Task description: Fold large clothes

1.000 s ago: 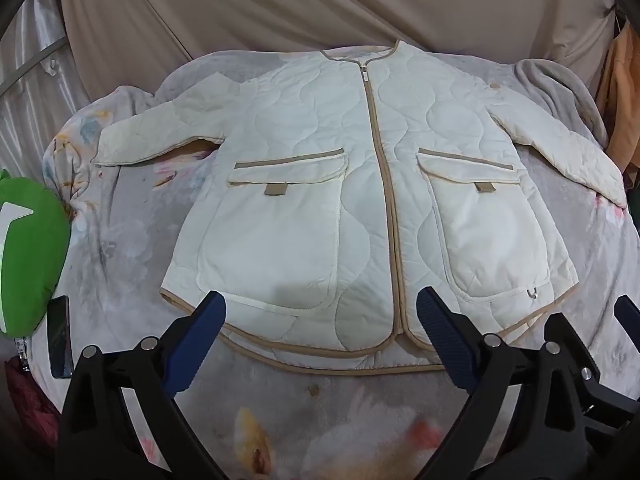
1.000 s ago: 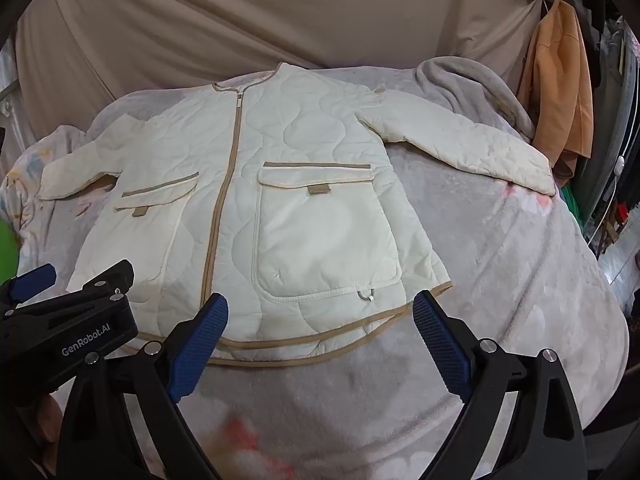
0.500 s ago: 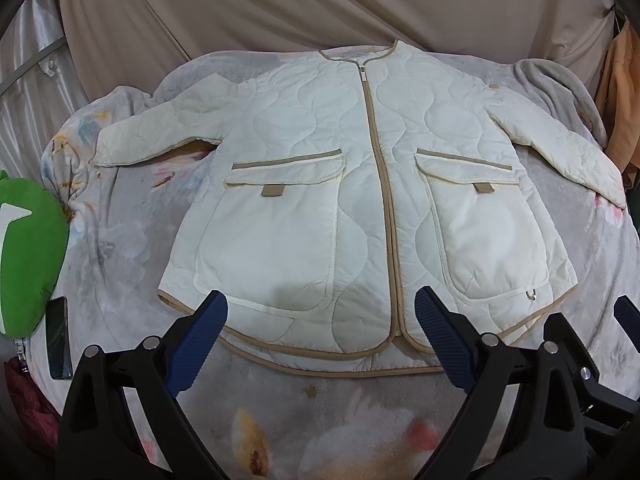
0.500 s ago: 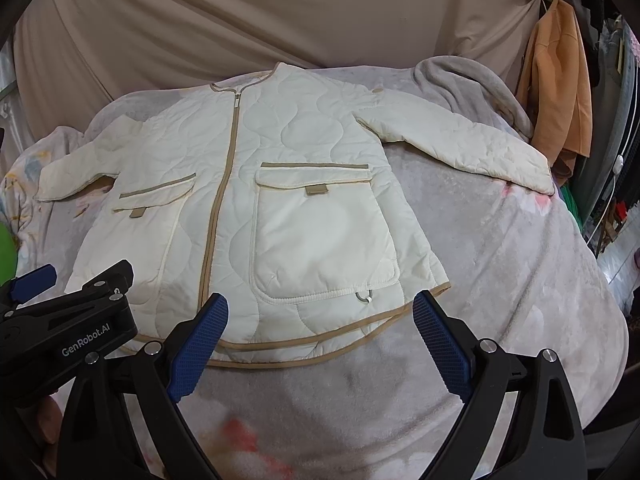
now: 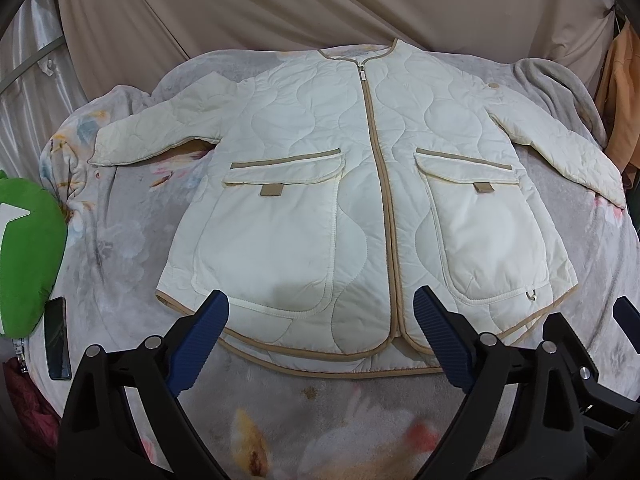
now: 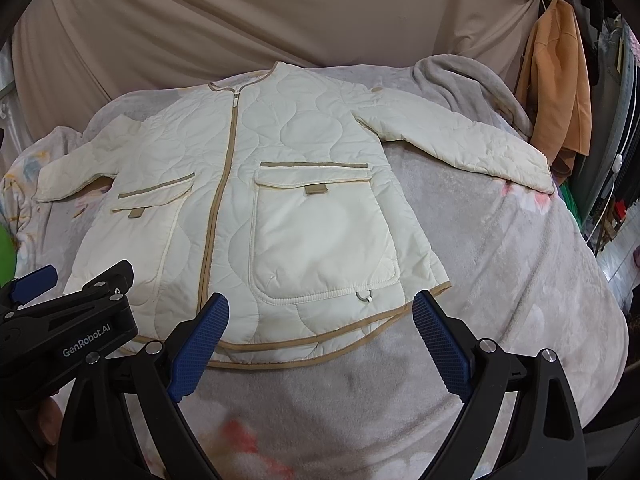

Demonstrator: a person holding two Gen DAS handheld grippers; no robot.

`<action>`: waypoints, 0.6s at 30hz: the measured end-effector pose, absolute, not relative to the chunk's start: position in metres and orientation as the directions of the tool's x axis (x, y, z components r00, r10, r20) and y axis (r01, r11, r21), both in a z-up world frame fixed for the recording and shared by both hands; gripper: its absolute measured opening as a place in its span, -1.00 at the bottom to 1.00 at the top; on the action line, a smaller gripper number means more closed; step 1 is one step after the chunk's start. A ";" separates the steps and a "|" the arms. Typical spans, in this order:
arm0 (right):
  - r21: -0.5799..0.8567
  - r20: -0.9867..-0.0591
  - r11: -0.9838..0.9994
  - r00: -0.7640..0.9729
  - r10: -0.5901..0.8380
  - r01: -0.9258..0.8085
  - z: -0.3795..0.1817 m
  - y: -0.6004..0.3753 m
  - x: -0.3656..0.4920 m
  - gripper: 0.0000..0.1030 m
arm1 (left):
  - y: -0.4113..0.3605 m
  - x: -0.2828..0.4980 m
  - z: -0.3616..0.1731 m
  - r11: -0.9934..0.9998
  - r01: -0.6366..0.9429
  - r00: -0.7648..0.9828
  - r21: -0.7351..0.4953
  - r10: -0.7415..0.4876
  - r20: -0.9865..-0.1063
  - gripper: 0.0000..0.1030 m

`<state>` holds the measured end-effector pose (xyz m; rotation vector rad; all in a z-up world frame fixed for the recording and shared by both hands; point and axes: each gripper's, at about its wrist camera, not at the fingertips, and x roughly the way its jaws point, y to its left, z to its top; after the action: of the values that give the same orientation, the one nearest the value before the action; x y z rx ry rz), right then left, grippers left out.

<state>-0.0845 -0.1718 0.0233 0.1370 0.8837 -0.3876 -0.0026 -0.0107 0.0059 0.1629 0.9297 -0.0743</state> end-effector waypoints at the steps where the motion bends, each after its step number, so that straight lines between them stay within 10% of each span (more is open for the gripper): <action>1: -0.042 -0.775 0.922 0.570 -0.273 0.385 0.023 -0.172 -0.085 0.77 | -0.011 -0.002 0.006 0.985 0.134 0.596 0.108 0.007 -0.803 0.77; 18: -0.041 -0.776 0.922 0.569 -0.272 0.385 0.023 -0.172 -0.085 0.77 | -0.011 -0.002 0.004 0.985 0.135 0.599 0.109 0.007 -0.801 0.75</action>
<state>-0.0848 -0.1718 0.0234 0.1385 0.8856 -0.3875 -0.0018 -0.0114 0.0042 0.1642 0.9271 -0.0747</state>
